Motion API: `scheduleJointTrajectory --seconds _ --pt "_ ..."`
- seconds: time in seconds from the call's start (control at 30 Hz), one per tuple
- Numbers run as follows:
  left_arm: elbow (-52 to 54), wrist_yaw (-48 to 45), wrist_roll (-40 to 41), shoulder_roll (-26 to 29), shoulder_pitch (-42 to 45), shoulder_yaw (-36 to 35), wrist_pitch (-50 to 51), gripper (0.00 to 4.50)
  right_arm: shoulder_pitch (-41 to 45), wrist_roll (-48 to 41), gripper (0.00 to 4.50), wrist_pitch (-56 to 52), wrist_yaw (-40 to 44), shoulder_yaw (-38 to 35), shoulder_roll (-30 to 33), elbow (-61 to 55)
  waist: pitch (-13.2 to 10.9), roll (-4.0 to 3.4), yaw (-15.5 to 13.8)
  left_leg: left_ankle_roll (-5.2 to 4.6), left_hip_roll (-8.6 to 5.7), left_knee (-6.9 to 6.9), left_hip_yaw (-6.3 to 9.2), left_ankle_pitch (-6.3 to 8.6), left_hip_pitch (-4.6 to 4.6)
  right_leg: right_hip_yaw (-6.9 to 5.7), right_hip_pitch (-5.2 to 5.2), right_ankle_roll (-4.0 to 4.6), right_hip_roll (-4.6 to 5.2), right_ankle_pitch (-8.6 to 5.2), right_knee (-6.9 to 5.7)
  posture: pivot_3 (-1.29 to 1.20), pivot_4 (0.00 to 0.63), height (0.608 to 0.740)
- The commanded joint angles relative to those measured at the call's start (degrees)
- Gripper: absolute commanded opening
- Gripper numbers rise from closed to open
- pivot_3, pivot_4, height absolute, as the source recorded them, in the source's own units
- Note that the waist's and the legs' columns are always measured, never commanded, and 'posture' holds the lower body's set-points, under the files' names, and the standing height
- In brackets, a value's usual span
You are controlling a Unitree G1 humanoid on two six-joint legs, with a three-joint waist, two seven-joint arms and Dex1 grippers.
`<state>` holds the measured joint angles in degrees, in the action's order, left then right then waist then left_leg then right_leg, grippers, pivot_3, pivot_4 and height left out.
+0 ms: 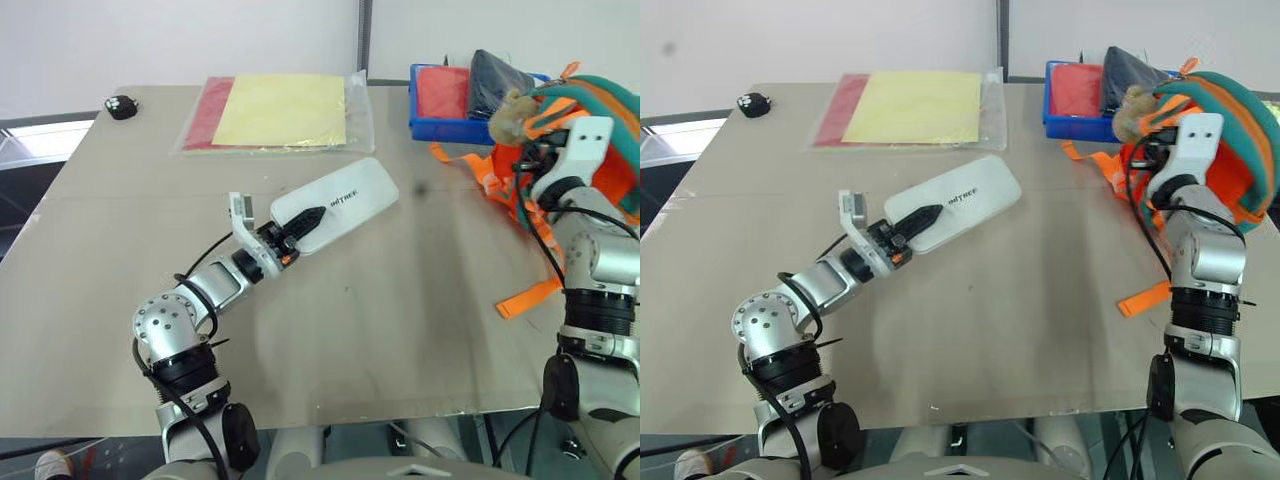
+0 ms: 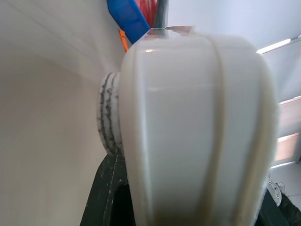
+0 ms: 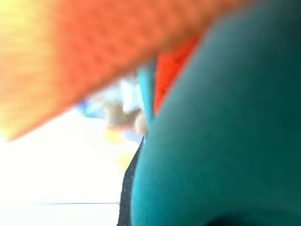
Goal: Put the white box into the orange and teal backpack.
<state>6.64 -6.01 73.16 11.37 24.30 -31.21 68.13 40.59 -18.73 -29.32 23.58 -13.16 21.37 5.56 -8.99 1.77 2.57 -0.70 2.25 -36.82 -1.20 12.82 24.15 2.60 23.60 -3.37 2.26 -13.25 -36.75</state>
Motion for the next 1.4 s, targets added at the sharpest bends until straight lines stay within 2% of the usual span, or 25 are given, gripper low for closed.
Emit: scheduleJointTrajectory --seconds 0.03,0.13,0.23,0.4,0.6,0.73,0.83,0.9,1.13,1.27,1.4 --pt "4.93 -2.81 0.60 3.57 0.58 -0.25 -4.32 0.94 3.57 -9.50 0.05 -2.29 11.25 3.50 -0.08 -10.03 -0.01 -0.01 0.00 0.00 0.03 0.01 0.03 0.00 0.00 0.00 0.00 0.00 -0.04 0.00 0.00 0.00 0.150 0.740" --pt "6.57 -5.05 1.95 8.02 0.13 -0.69 -5.50 0.94 3.00 -16.93 0.05 -9.13 17.09 5.74 1.05 -15.88 -0.03 -0.01 -0.31 0.00 0.07 0.09 0.13 0.00 0.00 -0.09 0.01 0.03 -0.10 -0.02 0.00 0.00 0.150 0.740" --pt "9.91 -9.97 -0.50 14.70 -1.20 -0.69 -8.02 0.94 1.02 -21.98 0.05 -14.99 22.79 9.25 4.17 -21.63 -0.10 -0.01 -0.33 0.01 0.07 0.08 0.10 0.00 0.17 -0.09 0.11 0.03 -0.04 -0.02 0.10 0.00 0.150 0.740" --pt "14.24 -20.29 -3.32 24.62 -4.52 -0.60 -12.01 0.94 -4.15 -19.99 0.05 -14.59 27.81 12.40 11.30 -23.22 -0.12 0.03 -1.07 0.02 -0.01 0.07 0.11 0.01 0.36 -0.26 0.13 0.02 0.11 -0.02 0.34 0.00 0.150 0.740" --pt "18.21 -32.35 -6.88 32.92 -7.43 0.10 -17.16 0.94 -8.23 -22.31 0.05 -13.81 33.96 9.11 18.08 -22.11 -0.19 0.09 -2.03 0.01 -0.05 -0.02 0.10 0.01 0.41 -0.29 0.13 0.18 0.17 -0.12 0.38 0.00 0.150 0.740" --pt "18.82 -41.31 -12.09 38.95 -9.32 2.56 -20.26 0.94 -7.21 -21.44 0.05 -12.63 35.33 9.10 20.23 -19.23 -0.20 0.10 -1.89 0.01 -0.04 -0.04 0.07 0.01 0.37 -0.27 0.12 0.18 0.16 -0.12 0.36 0.00 0.150 0.740" --pt "16.51 -45.97 -12.90 42.32 -7.70 2.76 -21.85 0.94 -5.41 -21.75 0.05 -12.99 36.04 9.31 20.74 -16.95 -0.21 0.08 -1.87 0.01 -0.02 -0.04 0.07 0.01 0.36 -0.26 0.13 0.18 0.12 -0.12 0.34 0.00 0.150 0.740" --pt "16.51 -50.19 -18.12 44.37 -8.56 5.23 -25.99 0.94 -4.15 -22.27 0.05 -13.30 36.43 9.20 20.70 -15.81 -0.23 0.08 -1.87 0.01 -0.01 -0.04 0.07 0.01 0.37 -0.26 0.13 0.17 0.12 -0.12 0.34 0.00 0.150 0.740" --pt "17.29 -55.47 -27.72 43.89 -6.62 14.17 -35.60 0.94 -0.01 -26.10 0.05 -17.58 35.88 8.58 19.52 -14.73 -0.24 0.08 -2.06 0.01 -0.01 -0.04 0.07 0.01 0.43 -0.27 0.14 0.01 0.12 -0.03 0.36 0.00 0.150 0.740" --pt "12.62 -50.54 -40.28 37.94 1.68 27.02 -41.13 0.94 -0.46 -26.61 0.05 -17.80 37.45 10.67 18.60 -17.65 -0.25 0.06 -2.88 0.00 -0.02 -0.12 0.12 0.01 0.43 -0.31 0.10 0.00 0.09 -0.02 0.33 0.00 0.150 0.740" --pt "6.75 -47.86 -47.46 30.87 10.89 35.68 -42.43 0.94 -2.69 -27.04 0.05 -17.89 40.08 12.89 19.31 -22.30 -0.25 0.07 -3.40 -0.01 0.00 -0.34 0.12 0.01 0.50 -0.29 0.10 -0.02 0.06 -0.01 0.25 0.00 0.150 0.740"
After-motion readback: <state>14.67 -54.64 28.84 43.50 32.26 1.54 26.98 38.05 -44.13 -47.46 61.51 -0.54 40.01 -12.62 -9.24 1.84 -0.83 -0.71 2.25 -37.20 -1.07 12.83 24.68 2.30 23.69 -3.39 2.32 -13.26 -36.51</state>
